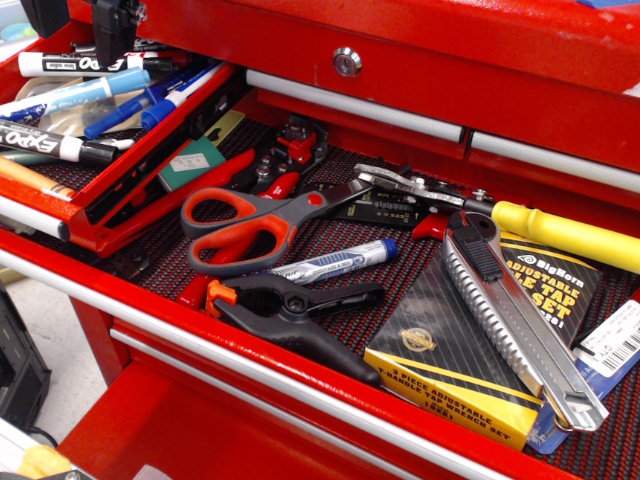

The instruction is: Pick up box cutter and put into drawer

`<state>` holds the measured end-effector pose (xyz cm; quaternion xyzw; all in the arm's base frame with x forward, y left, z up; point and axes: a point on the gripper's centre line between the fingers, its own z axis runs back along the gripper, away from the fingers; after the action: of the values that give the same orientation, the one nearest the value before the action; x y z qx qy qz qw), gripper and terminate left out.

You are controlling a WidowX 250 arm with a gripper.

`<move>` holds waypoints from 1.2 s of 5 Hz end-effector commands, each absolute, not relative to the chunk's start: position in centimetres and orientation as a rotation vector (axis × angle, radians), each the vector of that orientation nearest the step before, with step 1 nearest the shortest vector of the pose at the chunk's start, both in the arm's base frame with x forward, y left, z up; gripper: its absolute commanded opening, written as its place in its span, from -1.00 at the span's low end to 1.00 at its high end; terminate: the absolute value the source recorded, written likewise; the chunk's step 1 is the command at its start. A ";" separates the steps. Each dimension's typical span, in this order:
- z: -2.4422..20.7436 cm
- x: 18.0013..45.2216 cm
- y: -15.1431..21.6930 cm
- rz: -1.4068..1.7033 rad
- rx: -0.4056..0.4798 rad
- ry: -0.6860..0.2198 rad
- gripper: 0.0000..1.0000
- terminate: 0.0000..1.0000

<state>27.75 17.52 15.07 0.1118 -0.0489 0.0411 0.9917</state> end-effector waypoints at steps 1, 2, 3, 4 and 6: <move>15.1 27.8 17.5 0.082 0.224 -0.098 1.00 -1.00; 16.0 27.0 12.5 0.178 0.255 -0.097 1.00 -1.00; 16.7 25.9 7.5 0.240 0.264 -0.083 1.00 -1.00; 16.3 24.3 2.6 0.328 0.194 -0.042 1.00 -1.00; 15.9 25.5 -7.3 0.374 0.120 0.020 1.00 -1.00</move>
<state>24.91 -8.84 14.18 0.0683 0.0345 0.1927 0.9783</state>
